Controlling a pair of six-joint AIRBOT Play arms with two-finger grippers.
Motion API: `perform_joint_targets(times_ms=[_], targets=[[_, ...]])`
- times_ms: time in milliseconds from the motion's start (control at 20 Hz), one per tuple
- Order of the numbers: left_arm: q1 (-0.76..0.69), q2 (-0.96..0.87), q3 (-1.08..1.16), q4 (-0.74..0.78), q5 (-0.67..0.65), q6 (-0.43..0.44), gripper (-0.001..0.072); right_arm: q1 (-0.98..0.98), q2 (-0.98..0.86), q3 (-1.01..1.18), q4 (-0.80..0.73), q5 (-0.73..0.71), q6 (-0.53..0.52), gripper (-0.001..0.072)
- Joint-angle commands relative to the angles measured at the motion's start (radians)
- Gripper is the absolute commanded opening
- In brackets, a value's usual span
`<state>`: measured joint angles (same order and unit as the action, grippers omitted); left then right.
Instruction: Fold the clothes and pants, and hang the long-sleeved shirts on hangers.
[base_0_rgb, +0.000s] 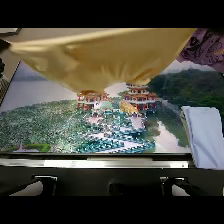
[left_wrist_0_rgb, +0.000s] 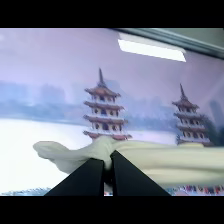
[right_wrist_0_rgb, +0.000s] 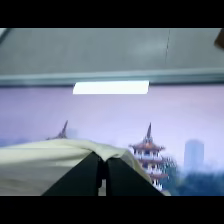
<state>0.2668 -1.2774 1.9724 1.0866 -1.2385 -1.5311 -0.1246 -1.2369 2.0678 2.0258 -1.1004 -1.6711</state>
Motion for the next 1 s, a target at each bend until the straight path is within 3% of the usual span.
perform_joint_targets(times_ms=[0, 250, 450, 750, 950], targets=[[0.000, 0.139, 0.148, 0.249, -0.089, -0.130, 0.0013, 0.009, 0.201, 0.062, -0.124, 0.010, 0.037, 0.0028], [0.000, 0.423, -0.026, 0.268, -0.090, -0.148, 0.0014, 0.009, 0.408, 0.051, -0.221, -0.035, 0.107, 0.0027], [0.000, 0.457, -0.028, 0.275, -0.095, -0.172, 0.0014, 0.009, 0.377, 0.051, -0.224, -0.098, 0.159, 0.0027], [-0.024, 0.210, -0.074, 0.127, -0.248, -0.061, 0.0014, 0.009, 0.051, -0.041, -0.219, -0.353, 0.187, 0.0028], [-0.154, -0.072, -0.203, 0.264, -0.190, -0.027, 0.0015, 0.010, -0.218, -0.143, -0.206, -0.337, 0.166, 0.0028]])
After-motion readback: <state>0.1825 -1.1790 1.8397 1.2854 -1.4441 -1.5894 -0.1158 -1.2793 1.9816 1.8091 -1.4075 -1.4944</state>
